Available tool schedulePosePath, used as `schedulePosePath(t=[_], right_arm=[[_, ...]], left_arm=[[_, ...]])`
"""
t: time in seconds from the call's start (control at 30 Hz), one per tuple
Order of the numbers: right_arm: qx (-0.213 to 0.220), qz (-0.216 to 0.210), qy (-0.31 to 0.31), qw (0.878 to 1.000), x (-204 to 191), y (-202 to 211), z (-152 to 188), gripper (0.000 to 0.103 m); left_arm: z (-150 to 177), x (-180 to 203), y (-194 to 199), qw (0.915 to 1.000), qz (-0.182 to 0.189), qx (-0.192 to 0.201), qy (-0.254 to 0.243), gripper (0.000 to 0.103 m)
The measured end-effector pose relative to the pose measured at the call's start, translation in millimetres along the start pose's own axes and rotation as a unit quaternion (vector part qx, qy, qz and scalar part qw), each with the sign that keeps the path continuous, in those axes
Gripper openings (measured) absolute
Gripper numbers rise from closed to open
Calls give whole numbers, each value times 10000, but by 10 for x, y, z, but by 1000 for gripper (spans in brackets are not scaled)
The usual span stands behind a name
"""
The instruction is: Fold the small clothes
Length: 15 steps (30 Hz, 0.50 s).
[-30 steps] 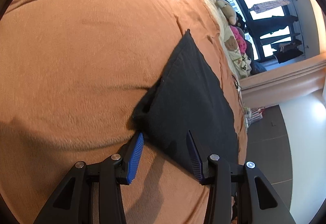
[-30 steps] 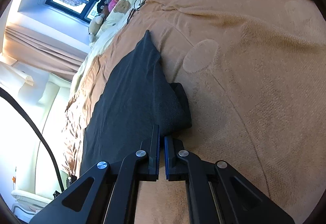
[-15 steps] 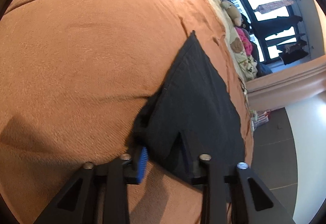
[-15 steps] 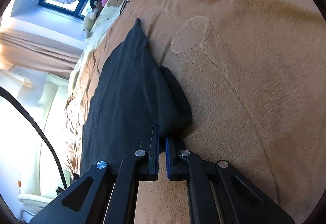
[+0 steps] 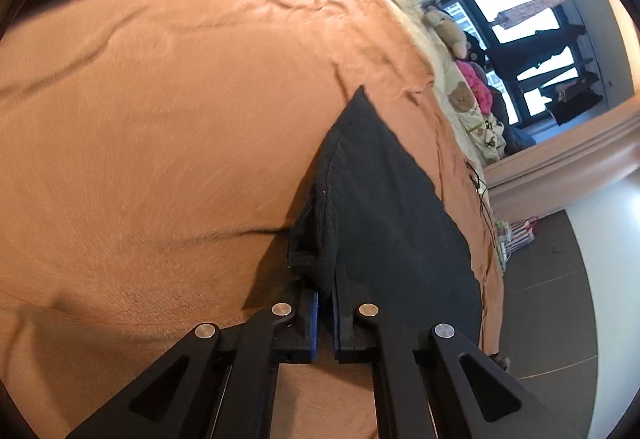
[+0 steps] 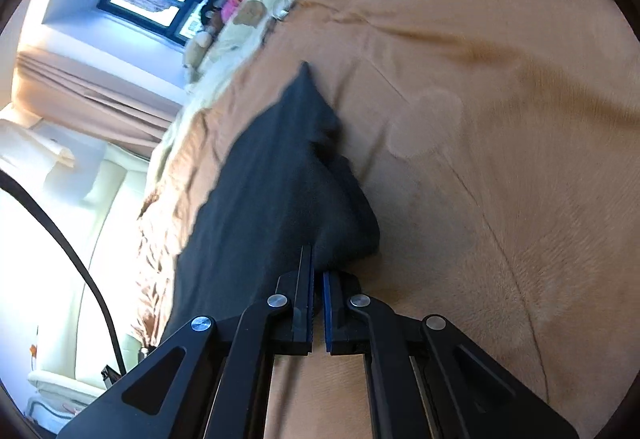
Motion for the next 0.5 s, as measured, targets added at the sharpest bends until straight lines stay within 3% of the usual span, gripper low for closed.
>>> schedulePosePath(t=[0.2,0.5], right_arm=[[15,-117,165,9998,-192,227,88,0],[-78,-160,295,9994,-254,516,306,0]], left_arm=[[-30,95,281,9997,102,181,-98,4],[168,-190,590,9997,142,164,-95,4]])
Point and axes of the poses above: each gripper's, at about its wrist camera, not at the fingertips, and y roughly against the way its jaws point, x to its right, z to its underside, the point moved 2 cm from there along -y, roughly the way its jaws point, and after that the axes turned 14 degrees about -z, right-handed, at the moved point
